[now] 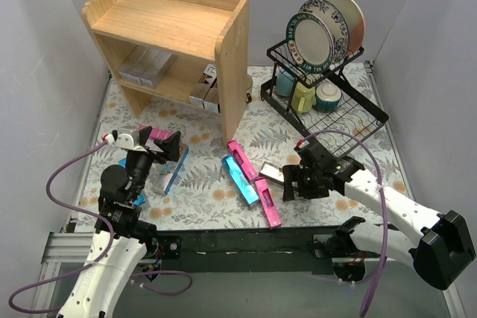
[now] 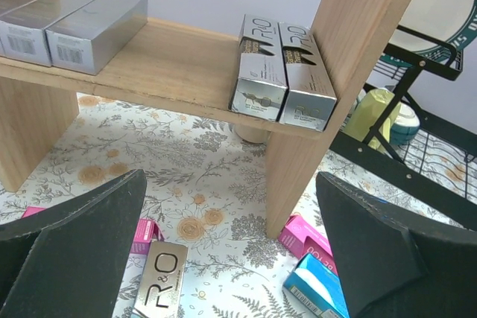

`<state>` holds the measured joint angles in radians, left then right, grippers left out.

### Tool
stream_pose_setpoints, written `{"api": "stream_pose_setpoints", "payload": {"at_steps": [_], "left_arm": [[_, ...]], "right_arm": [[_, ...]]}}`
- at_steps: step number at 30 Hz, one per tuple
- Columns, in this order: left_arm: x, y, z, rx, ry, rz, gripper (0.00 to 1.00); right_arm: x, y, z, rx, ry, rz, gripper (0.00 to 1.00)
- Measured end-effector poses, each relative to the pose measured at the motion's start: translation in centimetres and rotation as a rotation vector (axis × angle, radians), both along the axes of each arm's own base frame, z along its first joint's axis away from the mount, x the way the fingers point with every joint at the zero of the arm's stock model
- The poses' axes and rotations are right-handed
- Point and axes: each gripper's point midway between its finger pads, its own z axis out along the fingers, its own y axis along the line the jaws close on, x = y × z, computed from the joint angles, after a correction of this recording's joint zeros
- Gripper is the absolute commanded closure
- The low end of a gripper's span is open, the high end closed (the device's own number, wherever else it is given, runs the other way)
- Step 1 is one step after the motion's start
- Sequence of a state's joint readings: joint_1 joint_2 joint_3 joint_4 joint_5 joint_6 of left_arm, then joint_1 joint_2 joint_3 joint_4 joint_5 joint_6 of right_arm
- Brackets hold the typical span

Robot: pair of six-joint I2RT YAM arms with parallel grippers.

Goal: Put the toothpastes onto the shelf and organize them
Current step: Adjust the toothpaste at the center of the board.

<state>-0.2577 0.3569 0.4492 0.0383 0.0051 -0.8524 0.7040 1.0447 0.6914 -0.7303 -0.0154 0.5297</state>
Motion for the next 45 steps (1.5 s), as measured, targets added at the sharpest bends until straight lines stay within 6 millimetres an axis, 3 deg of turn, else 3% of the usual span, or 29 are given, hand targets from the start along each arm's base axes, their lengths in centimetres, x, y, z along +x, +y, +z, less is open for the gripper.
{"api": "stream_pose_setpoints", "payload": {"at_steps": [4,8,15,20,23,33,45], "left_arm": [[0.1,-0.2,-0.3,0.005,0.011,-0.011,0.02],[0.1,-0.3,-0.3,0.006,0.011,-0.016,0.02],[-0.1,-1.2,-0.4,0.023,-0.001,-0.067,0.02],[-0.4,-2.7,-1.1,0.051,0.008,-0.157,0.02],[-0.6,-3.6,-1.2,0.063,0.007,-0.207,0.02],[-0.5,-4.8,-2.4,0.080,0.041,-0.279,0.02],[-0.5,-5.7,-2.8,0.090,0.048,-0.323,0.02]], "right_arm": [[-0.6,-1.4,-1.5,0.015,0.063,-0.063,0.06],[1.1,-2.8,-2.7,0.027,0.068,-0.163,0.07],[7.5,-4.5,-4.0,0.051,-0.032,-0.301,0.08],[13.2,-3.5,-3.4,0.051,-0.123,-0.293,0.10],[15.3,-2.8,-2.3,0.085,-0.196,-0.287,0.10],[17.0,-0.6,1.1,0.180,-0.323,-0.401,0.04],[20.4,0.3,0.5,0.044,-0.375,-0.518,0.01]]}}
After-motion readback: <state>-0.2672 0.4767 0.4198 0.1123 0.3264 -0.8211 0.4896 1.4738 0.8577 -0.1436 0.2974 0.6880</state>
